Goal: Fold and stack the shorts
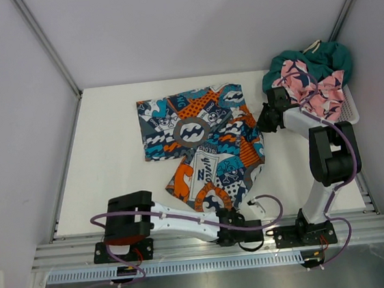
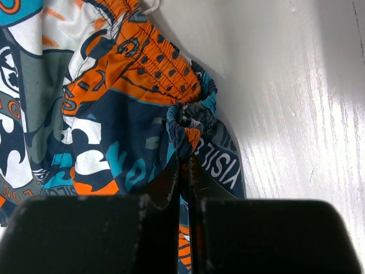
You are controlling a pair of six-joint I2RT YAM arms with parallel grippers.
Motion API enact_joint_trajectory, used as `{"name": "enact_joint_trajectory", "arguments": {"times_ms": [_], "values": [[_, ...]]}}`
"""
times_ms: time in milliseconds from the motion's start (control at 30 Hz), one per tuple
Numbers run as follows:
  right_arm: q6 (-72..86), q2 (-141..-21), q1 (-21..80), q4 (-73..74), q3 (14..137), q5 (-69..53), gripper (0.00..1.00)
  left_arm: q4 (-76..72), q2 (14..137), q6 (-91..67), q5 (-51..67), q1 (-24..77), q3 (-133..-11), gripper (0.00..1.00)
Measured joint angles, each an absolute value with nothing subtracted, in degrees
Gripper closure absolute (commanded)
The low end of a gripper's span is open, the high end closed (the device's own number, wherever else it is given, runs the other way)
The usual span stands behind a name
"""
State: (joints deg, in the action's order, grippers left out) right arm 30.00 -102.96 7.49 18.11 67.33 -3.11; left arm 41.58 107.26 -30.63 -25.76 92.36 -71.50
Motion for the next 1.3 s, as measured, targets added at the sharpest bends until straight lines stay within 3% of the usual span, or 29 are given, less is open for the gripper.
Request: {"name": "enact_joint_trajectory", "arguments": {"times_ms": [267, 500, 667, 833, 1067, 1300], "values": [[31.27, -102.04, 7.4, 21.45, 67.85, -0.64, 1.0, 40.51, 102.8, -30.94, -23.62, 89.54, -66.11, 1.0], [35.24, -100.16, 7.27, 36.23, 77.91, 7.62, 1.0, 39.33, 71.68, -30.83, -15.9, 79.02, -60.71, 1.0], [36.56, -91.72, 7.01, 40.58, 76.29, 8.45, 1.0, 42.39, 56.62, -30.81, -15.77, 73.84, -62.15, 1.0], [37.43, -86.19, 5.41, 43.09, 76.51, 6.46, 1.0, 50.85, 54.65, -29.82, -16.51, 72.42, -67.48, 1.0], [37.98, -86.87, 4.97, 46.59, 85.78, 3.77, 1.0, 58.5, 54.37, -26.87, -19.53, 68.79, -80.95, 1.0], [37.95, -86.39, 4.91, 46.74, 83.77, 3.22, 1.0, 57.67, 52.45, -25.28, -17.69, 68.6, -76.51, 1.0]]}}
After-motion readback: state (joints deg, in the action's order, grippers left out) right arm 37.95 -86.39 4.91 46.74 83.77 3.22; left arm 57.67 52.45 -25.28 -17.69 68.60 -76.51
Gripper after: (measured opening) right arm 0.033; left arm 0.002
